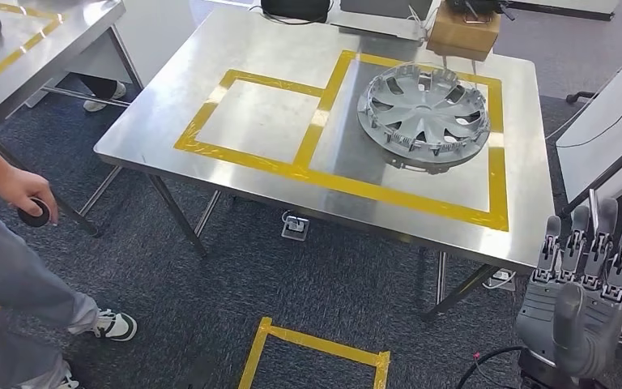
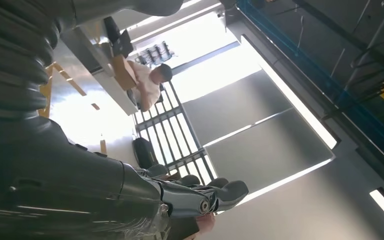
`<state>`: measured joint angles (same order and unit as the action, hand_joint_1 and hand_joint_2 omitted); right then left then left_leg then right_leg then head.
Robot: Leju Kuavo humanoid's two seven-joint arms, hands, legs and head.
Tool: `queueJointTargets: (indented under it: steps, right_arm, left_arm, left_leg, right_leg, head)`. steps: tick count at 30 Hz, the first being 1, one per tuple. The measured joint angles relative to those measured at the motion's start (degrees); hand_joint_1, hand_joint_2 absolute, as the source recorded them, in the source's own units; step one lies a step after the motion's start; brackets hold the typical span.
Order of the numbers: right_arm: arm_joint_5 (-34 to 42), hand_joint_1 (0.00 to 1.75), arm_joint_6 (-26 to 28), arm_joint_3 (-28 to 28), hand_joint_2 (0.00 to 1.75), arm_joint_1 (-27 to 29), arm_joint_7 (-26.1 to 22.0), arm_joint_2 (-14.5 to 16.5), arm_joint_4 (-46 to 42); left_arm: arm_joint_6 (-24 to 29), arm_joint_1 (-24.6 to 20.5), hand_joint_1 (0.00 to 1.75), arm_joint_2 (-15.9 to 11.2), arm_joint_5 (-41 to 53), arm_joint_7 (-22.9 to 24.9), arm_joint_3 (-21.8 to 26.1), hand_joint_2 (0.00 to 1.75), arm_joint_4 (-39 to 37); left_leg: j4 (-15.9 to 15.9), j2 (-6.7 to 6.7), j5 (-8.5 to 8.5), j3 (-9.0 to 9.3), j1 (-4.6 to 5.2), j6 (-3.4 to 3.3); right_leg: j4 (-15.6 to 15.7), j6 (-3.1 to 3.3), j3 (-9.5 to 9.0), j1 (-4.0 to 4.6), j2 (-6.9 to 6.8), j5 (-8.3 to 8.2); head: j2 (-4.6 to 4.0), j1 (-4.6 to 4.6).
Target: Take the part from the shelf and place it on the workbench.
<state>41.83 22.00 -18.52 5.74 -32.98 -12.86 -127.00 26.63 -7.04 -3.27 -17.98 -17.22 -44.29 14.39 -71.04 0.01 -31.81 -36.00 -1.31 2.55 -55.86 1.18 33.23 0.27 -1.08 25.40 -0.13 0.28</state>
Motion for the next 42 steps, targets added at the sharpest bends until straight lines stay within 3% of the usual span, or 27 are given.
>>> queueJointTargets:
  steps: [2,3,5,7,9,11,12,13,14,16,18,19,21,23,26,27,28,30,31,32,33,35,37,38,40,42]
  right_arm:
    - [-0.31,0.00,0.85,0.01,1.75,0.00,0.56,-0.09,-0.26]
    - [-0.51,0.00,1.17,0.03,1.75,-0.01,0.81,-0.20,-0.51]
    - [-0.76,0.00,1.62,0.11,1.75,-0.03,1.12,-0.51,-0.97]
    - [-0.84,0.00,1.90,0.20,1.75,0.03,1.34,-0.78,-1.10]
    - [-0.84,0.00,2.09,0.26,1.75,0.08,1.53,-1.03,-1.20]
    - [-0.87,0.00,2.28,0.29,1.75,0.03,1.70,-1.25,-1.37]
    - [-0.93,0.00,2.44,0.30,1.75,-0.01,1.84,-1.34,-1.42]
    - [-1.03,0.00,2.66,0.28,1.75,-0.10,2.03,-1.44,-1.43]
    - [-1.24,0.00,2.95,0.28,1.75,-0.23,2.24,-1.54,-1.45]
    - [-2.09,0.00,3.78,0.26,1.75,-0.67,2.83,-1.75,-1.59]
    - [-3.21,0.00,4.75,0.25,1.75,-1.13,3.40,-2.04,-1.95]
    - [-3.66,0.00,5.20,0.23,1.75,-1.31,3.63,-2.21,-2.13]
    - [-4.57,0.00,6.20,0.22,1.75,-1.49,4.00,-2.51,-2.31]
    - [-6.37,0.00,8.05,0.25,1.75,-1.55,4.77,-2.75,-2.25]
    - [-17.09,0.00,13.31,0.96,1.75,-0.52,9.65,-2.76,-1.28]
    - [-23.46,0.00,15.11,1.81,1.75,0.25,12.15,-2.44,-0.22]
    - [-30.15,0.00,16.53,2.98,1.75,0.95,14.41,-1.96,1.32]
    - [-40.99,0.00,17.63,5.69,1.75,1.50,16.68,-0.72,5.55]
    - [-44.94,0.00,17.79,7.14,1.75,1.45,17.13,-0.07,8.23]
    - [-48.08,0.00,17.86,8.51,1.75,1.40,17.64,0.51,10.89]
    - [-51.26,0.00,17.91,10.05,1.75,1.29,18.26,1.13,13.90]
    - [-56.74,0.00,17.94,13.53,1.75,0.36,18.79,2.42,20.59]
    - [-60.81,0.00,17.97,17.98,1.75,-1.79,16.09,3.79,30.05]
    - [-61.91,0.00,17.97,20.44,1.75,-2.94,13.51,4.34,35.69]
    - [-64.14,0.00,17.98,25.55,1.75,-4.76,8.84,5.22,46.65]
    - [-67.08,0.00,17.98,30.47,1.75,-6.24,6.77,6.19,55.90]
  left_arm:
    - [-0.23,0.12,0.00,0.16,0.26,0.39,-0.43,0.00,-0.01]
    - [-0.32,0.15,0.00,0.25,0.38,0.51,-0.59,0.00,-0.02]
    - [-0.39,0.27,0.00,0.38,0.52,0.66,-0.94,0.00,-0.03]
    - [-0.41,0.46,0.00,0.42,0.54,0.77,-1.30,0.00,-0.04]
    - [-0.43,0.49,0.00,0.49,0.54,0.83,-1.57,0.00,-0.05]
    - [-0.43,0.49,0.00,0.54,0.54,0.82,-1.72,0.00,-0.05]
    - [-0.43,0.50,0.00,0.54,0.53,0.80,-1.75,0.00,-0.05]
    - [-0.43,0.50,0.00,0.54,0.53,0.75,-1.76,0.00,-0.05]
    - [-0.43,0.48,0.00,0.55,0.53,0.69,-1.78,0.00,-0.05]
    - [-0.43,0.33,0.00,0.73,0.54,0.55,-1.87,0.00,-0.03]
    - [-0.43,0.06,0.00,1.19,0.53,0.39,-2.07,0.00,0.03]
    - [-0.43,-0.08,0.00,1.46,0.52,0.33,-2.16,0.00,0.05]
    - [-0.44,-0.21,0.00,1.85,0.52,0.30,-2.31,0.00,0.08]
    - [-0.46,-0.22,0.00,2.00,0.51,0.39,-2.55,0.00,0.06]
    - [-0.55,-0.21,0.00,2.06,0.50,0.58,-3.03,0.00,0.03]
    - [-0.62,-0.20,0.00,2.07,0.50,0.66,-3.15,0.00,0.03]
    - [-0.71,-0.18,0.00,2.07,0.51,0.73,-3.28,0.00,0.02]
    - [-0.86,-0.18,0.00,2.09,0.54,0.96,-3.51,0.00,0.00]
    - [-0.88,-0.22,0.00,2.15,0.55,1.07,-3.62,0.00,0.00]
    - [-0.91,-0.29,0.00,2.30,0.60,1.16,-3.72,0.00,0.01]
    - [-0.92,-0.38,0.00,2.43,0.65,1.23,-3.87,0.00,0.02]
    - [-0.93,-0.48,0.00,2.78,0.79,1.29,-4.31,0.00,0.02]
    - [-0.92,-0.49,0.00,3.09,0.85,1.39,-4.75,0.00,0.01]
    - [-0.91,-0.54,0.00,3.24,0.83,1.44,-4.89,0.00,0.01]
    - [-0.83,-0.66,0.00,3.46,0.81,1.50,-5.09,0.00,0.00]
    - [-0.68,-0.51,0.00,3.52,0.79,1.57,-5.32,0.00,-0.02]
  left_leg:
    - [6.40,0.04,0.36,5.12,-0.40,0.72]
    - [9.24,-0.02,-0.63,6.94,-0.43,0.52]
    - [11.73,-0.18,-1.97,8.11,-0.14,-0.84]
    - [11.63,-0.11,-1.21,7.23,-0.05,-2.32]
    - [11.63,-0.08,0.11,5.87,0.02,-3.39]
    - [11.59,-0.18,1.50,4.27,0.29,-3.89]
    - [11.56,-0.21,2.19,3.40,0.50,-4.04]
    - [11.54,-0.22,2.90,2.46,0.77,-4.12]
    - [11.51,-0.22,3.60,1.54,1.08,-4.21]
    - [11.51,-0.22,4.92,0.02,1.63,-4.36]
    - [11.54,-0.24,6.07,-0.85,1.98,-4.25]
    - [11.65,-0.22,6.67,-1.08,1.91,-4.03]
    - [12.08,-0.15,7.84,-1.34,1.67,-3.38]
    - [11.55,-0.14,6.62,-1.86,1.53,-2.82]
    - [4.20,-0.20,-1.49,-3.64,1.10,-1.91]
    - [0.91,-0.18,-3.25,-4.07,0.88,-1.55]
    - [-1.47,-0.16,-3.50,-4.06,0.69,-1.18]
    - [-1.60,-0.05,-0.44,-1.93,0.28,-0.41]
    - [0.88,0.02,0.96,0.42,-0.04,0.07]
    - [4.04,0.05,1.20,2.97,-0.24,0.62]
    - [7.29,0.02,0.45,5.20,-0.35,0.62]
    - [10.91,-0.18,-1.42,7.14,-0.16,-0.32]
    - [11.44,-0.35,-0.92,6.65,-0.06,-1.94]
    - [11.47,-0.48,-0.29,6.15,-0.05,-2.56]
    - [11.49,-1.00,1.12,4.69,0.07,-3.46]
    - [11.45,-1.60,2.48,2.97,0.40,-3.88]
  right_leg:
    - [-1.77,-0.84,2.20,-0.39,0.01,-0.53]
    - [-2.56,-1.26,2.95,-0.43,0.04,-0.75]
    - [-3.25,-1.90,3.59,-0.46,0.09,-1.45]
    - [-3.49,-2.42,3.92,-0.69,0.19,-1.13]
    - [-6.87,-2.98,4.85,-0.83,0.39,3.38]
    - [-13.65,-3.21,5.83,-0.81,0.52,9.30]
    - [-16.72,-3.10,5.96,-0.79,0.54,10.78]
    - [-18.46,-2.81,5.49,-0.72,0.58,10.96]
    - [-18.41,-2.34,4.28,-0.59,0.62,10.07]
    - [-12.81,-0.72,-0.61,0.09,0.75,7.32]
    - [-4.36,0.96,-6.22,1.08,0.78,6.99]
    - [-1.55,1.40,-7.85,1.51,0.83,7.26]
    - [0.68,1.51,-8.45,1.79,0.84,6.80]
    - [1.71,1.56,-7.92,1.63,0.61,5.02]
    - [2.27,1.50,-5.76,1.24,0.31,2.68]
    - [2.11,1.35,-4.75,1.14,0.18,2.01]
    - [1.82,1.15,-3.63,1.00,0.05,1.38]
    - [0.70,0.51,-1.15,0.48,-0.08,0.39]
    - [-0.18,0.14,0.11,0.18,-0.08,0.07]
    - [-1.13,-0.25,1.25,0.03,-0.07,-0.12]
    - [-2.12,-0.61,2.18,-0.03,-0.06,-0.28]
    - [-3.22,-1.23,3.18,0.02,-0.05,-0.84]
    - [-3.24,-1.71,3.52,-0.15,-0.05,-1.39]
    - [-3.60,-2.02,3.78,-0.28,0.05,-0.59]
    - [-7.47,-2.81,4.82,-0.60,0.34,3.99]
    - [-14.43,-3.21,5.98,-0.79,0.53,9.05]
  head:
    - [0.00,-0.26]
    - [0.00,-0.40]
    - [0.00,-0.51]
    - [-0.01,-0.33]
    - [-0.02,-0.05]
    - [-0.02,0.30]
    - [-0.01,0.44]
    - [-0.01,0.52]
    - [-0.01,0.56]
    - [0.00,0.62]
    - [0.00,0.54]
    - [0.00,0.50]
    - [-0.01,0.55]
    - [-0.01,0.62]
    - [-0.02,0.39]
    - [-0.02,0.33]
    - [-0.02,0.31]
    - [-0.01,0.26]
    - [-0.01,0.18]
    - [-0.01,-0.01]
    - [0.00,-0.19]
    - [0.00,-0.38]
    - [-0.01,-0.32]
    - [-0.01,-0.25]
    - [-0.01,0.08]
    - [-0.02,0.41]
